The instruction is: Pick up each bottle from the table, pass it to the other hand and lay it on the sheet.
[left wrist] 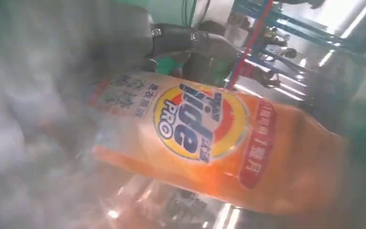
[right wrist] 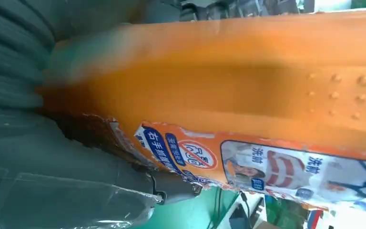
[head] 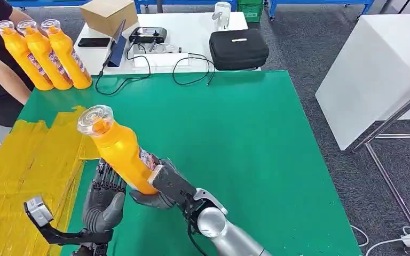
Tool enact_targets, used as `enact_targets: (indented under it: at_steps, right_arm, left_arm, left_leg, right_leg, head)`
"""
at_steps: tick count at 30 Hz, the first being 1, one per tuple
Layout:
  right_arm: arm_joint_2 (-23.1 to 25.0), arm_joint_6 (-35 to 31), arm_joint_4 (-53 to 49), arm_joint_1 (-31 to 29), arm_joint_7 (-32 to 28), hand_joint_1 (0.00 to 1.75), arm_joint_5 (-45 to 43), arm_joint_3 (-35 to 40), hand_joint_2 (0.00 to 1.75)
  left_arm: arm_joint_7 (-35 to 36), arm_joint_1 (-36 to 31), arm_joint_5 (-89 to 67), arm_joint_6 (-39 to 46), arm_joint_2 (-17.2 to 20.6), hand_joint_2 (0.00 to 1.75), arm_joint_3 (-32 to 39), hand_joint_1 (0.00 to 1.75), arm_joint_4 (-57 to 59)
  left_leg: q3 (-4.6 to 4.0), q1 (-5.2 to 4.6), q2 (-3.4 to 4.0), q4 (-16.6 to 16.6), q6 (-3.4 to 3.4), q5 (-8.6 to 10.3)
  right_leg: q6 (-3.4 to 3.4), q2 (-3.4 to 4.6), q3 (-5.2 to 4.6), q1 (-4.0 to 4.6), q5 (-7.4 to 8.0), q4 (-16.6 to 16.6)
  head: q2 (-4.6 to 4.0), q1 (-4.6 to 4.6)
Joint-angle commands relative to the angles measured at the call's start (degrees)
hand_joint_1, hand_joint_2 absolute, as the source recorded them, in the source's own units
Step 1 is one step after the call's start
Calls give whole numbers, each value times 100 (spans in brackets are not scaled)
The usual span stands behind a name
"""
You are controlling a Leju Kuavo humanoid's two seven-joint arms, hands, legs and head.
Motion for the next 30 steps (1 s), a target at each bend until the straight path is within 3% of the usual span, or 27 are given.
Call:
enact_targets:
  at_steps: [1, 15, 28, 29, 30]
  right_arm:
    - [132, 251, 1078, -647, 151, 175, -34, 648, 175]
    - [14, 937, 889, -843, 353, 175, 180, 1921, 175]
    - [216, 842, 1367, -984, 383, 175, -12, 1998, 175]
    - [214, 838, 1367, -982, 385, 175, -18, 2000, 175]
    - [214, 837, 1368, -983, 387, 175, -24, 2000, 175]
  left_arm:
    - [-2, -256, 10, 145, 213, 175, -25, 0, 192]
    - [-109, -144, -64, 148, 115, 175, 631, 0, 111]
    - [-55, -238, 41, 208, 90, 175, 571, 2, 227]
    - [-59, -239, 51, 210, 83, 175, 568, 150, 222]
    - [-59, -242, 55, 202, 81, 175, 561, 157, 220]
  left_leg:
    - [10, -4, 8, -8, 0, 2]
    - [8, 0, -4, -7, 0, 2]
    - [8, -4, -14, -11, 0, 5]
    - [12, -1, -16, -12, -1, 4]
    - [5, -3, -14, -9, -1, 5]
  right_leg:
    - [4, 1, 6, -3, 3, -3]
    - [4, -10, 3, 0, -1, -6]
    - [5, -21, 6, -4, -3, -8]
    - [6, -25, 12, -1, -3, -11]
    - [4, -20, 1, -3, -3, -6]
  head:
    - [-2, -2]
    - [0, 0]
    - [0, 2]
    - [0, 0]
    - [-2, -2]
